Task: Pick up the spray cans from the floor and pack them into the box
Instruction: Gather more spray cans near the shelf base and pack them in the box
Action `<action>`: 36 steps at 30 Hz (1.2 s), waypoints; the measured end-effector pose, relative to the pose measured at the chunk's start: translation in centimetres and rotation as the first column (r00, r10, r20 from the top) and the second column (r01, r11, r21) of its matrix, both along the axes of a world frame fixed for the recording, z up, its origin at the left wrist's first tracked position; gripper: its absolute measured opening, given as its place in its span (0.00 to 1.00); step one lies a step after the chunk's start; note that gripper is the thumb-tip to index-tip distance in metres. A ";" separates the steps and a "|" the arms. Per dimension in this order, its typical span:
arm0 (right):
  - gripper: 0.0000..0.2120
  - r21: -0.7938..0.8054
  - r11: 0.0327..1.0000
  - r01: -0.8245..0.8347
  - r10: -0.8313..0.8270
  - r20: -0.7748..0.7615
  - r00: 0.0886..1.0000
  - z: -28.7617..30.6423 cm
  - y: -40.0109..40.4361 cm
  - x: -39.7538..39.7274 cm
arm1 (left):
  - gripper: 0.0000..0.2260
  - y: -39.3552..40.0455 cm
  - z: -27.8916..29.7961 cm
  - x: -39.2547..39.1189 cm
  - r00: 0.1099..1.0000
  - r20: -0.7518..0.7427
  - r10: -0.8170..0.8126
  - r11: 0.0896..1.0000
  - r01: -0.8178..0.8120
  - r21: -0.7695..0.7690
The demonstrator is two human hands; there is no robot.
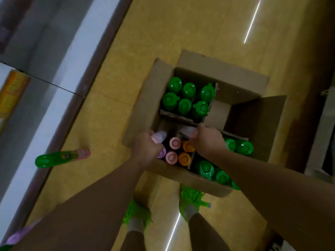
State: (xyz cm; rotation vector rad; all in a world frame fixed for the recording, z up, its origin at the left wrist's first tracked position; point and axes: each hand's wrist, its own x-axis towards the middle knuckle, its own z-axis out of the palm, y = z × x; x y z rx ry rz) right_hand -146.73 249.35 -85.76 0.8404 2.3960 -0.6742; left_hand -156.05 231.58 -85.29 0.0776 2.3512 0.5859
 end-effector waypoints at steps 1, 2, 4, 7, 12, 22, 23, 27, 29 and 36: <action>0.14 0.013 1.000 -0.021 0.021 -0.007 1.000 -1.1 0.3 0.0 | 0.15 0.2 -1.1 0.2 1.000 0.003 -0.004 1.000 0.004 0.013; 0.13 0.026 0.998 -0.058 0.058 -0.011 0.998 -2.0 0.4 0.0 | 0.18 0.5 -1.9 0.5 1.000 0.007 -0.014 1.000 0.014 0.013; 0.11 0.038 0.991 -0.127 0.127 0.007 0.992 -3.3 0.4 -0.1 | 0.23 0.9 -3.3 1.0 0.999 0.010 -0.045 0.999 0.045 -0.002; 0.09 0.014 0.986 -0.166 0.165 0.038 0.985 -5.7 0.4 -0.3 | 0.20 1.4 -5.3 1.4 0.991 0.008 -0.130 0.991 0.130 -0.012; 0.07 0.000 0.985 -0.174 0.173 0.102 0.980 -9.3 0.9 -1.9 | 0.15 2.5 -8.9 0.6 0.977 0.067 -0.204 0.979 0.205 -0.010; 0.14 -0.035 0.951 -0.308 0.309 0.185 0.933 -13.8 1.6 -3.0 | 0.12 3.4 -14.5 -0.5 0.931 0.246 -0.270 0.959 0.284 -0.022; 0.16 -0.042 0.953 -0.300 0.302 0.192 0.934 -14.1 1.6 -3.0 | 0.13 3.3 -14.7 -0.6 0.932 0.262 -0.251 0.964 0.265 -0.018; 0.25 -0.090 0.965 -0.246 0.262 0.279 0.924 -14.0 1.5 -2.5 | 0.21 3.0 -14.9 0.1 0.940 0.269 -0.210 0.976 0.216 0.006; 0.26 -0.080 0.966 -0.246 0.259 0.290 0.921 -13.4 1.1 -2.2 | 0.26 2.8 -14.5 0.3 0.949 0.248 -0.193 0.980 0.197 0.010; 0.20 0.080 0.930 -0.359 0.349 0.114 0.930 -9.4 -2.2 -3.5 | 0.28 1.3 -11.1 -1.0 0.992 0.110 -0.068 0.997 0.065 0.031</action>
